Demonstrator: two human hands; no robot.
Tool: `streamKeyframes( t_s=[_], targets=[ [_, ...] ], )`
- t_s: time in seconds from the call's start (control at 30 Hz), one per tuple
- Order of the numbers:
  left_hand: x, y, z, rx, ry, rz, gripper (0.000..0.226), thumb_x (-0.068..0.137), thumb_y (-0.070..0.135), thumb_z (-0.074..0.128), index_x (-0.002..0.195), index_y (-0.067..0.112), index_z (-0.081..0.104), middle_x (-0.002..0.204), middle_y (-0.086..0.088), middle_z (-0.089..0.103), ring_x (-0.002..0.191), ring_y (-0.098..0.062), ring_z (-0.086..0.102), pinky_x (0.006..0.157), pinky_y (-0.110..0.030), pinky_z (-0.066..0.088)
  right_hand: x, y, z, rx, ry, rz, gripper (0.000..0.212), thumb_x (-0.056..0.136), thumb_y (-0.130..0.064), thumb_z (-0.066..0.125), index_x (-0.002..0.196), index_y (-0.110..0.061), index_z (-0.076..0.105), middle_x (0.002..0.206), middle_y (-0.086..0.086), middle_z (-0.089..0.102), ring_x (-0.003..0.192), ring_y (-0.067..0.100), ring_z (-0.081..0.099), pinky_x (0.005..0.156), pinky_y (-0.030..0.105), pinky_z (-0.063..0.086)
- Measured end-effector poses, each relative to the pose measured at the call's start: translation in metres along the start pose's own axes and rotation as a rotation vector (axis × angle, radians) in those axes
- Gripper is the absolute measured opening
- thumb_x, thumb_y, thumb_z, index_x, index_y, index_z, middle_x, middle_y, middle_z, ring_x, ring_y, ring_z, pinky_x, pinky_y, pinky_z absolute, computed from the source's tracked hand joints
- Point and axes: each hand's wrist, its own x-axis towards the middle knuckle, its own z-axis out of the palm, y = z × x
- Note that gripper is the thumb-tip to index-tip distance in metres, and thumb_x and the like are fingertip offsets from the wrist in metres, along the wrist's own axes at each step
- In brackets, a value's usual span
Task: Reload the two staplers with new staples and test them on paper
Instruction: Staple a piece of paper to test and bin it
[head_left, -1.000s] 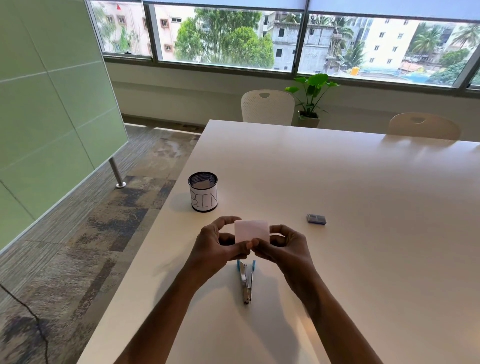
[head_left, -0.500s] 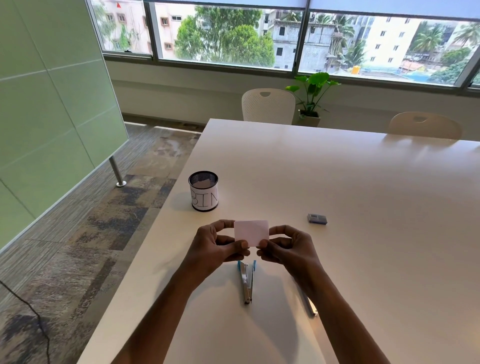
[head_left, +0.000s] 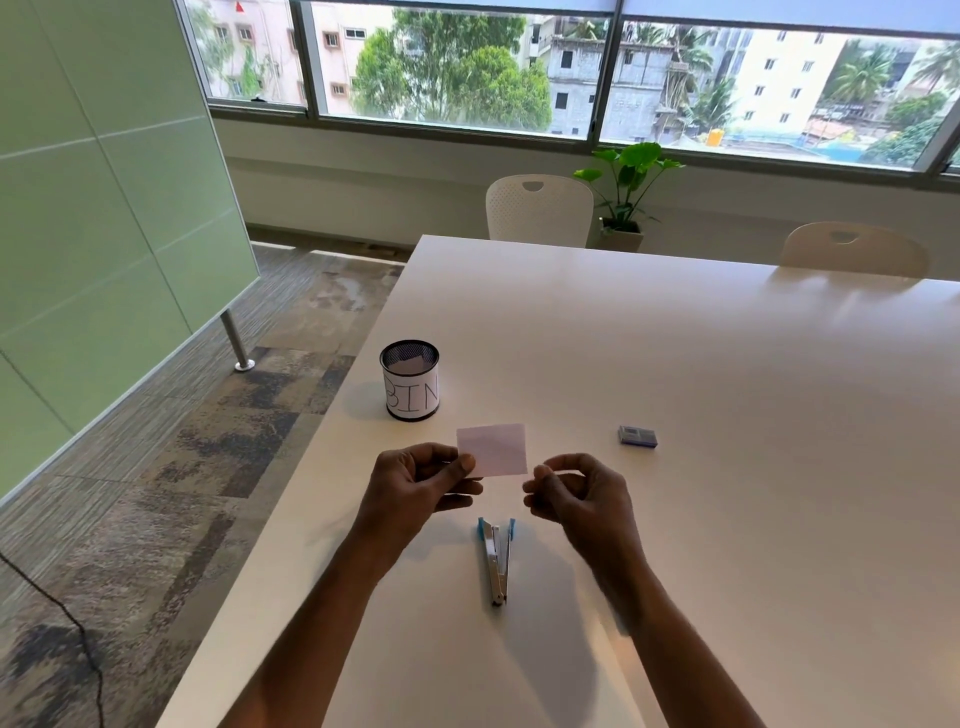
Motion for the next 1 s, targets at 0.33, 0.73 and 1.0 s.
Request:
streamKeyframes(
  t_s=[0.33,0.73,1.0],
  targets=[
    [0.002,-0.003,-0.003,-0.039,0.082,0.017,0.015,0.081,0.012,0.076,0.095,0.006,0.075,0.085,-0.014,0.077,0.076,-0.026,0.074,0.069,-0.037,0.063,-0.023,0.050,0.057,-0.945,0.114,-0.152,0.061,0.082,-0.071,0.055,0.105,-0.014,0.060,0.100,0.003,0.055,0.092,0.020,0.055,0.081,0.032,0.053],
    [-0.002,0.002,-0.009,-0.112,0.103,0.025,0.011,0.081,0.009,0.076,0.091,0.007,0.076,0.084,-0.019,0.076,0.073,-0.027,0.073,0.066,-0.034,0.063,-0.020,0.044,0.052,-0.635,0.086,-0.097,0.037,0.083,-0.047,0.072,0.098,-0.013,0.072,0.090,0.001,0.070,0.084,0.017,0.065,0.078,0.037,0.057],
    [-0.004,0.003,-0.001,-0.108,0.081,0.005,0.011,0.083,0.012,0.074,0.094,0.016,0.075,0.087,-0.005,0.078,0.077,-0.025,0.076,0.067,-0.030,0.062,-0.031,0.006,0.026,0.396,-0.253,0.134,0.034,0.086,-0.025,0.070,0.117,-0.012,0.072,0.109,0.009,0.074,0.101,0.023,0.068,0.088,0.037,0.058]
  ],
)
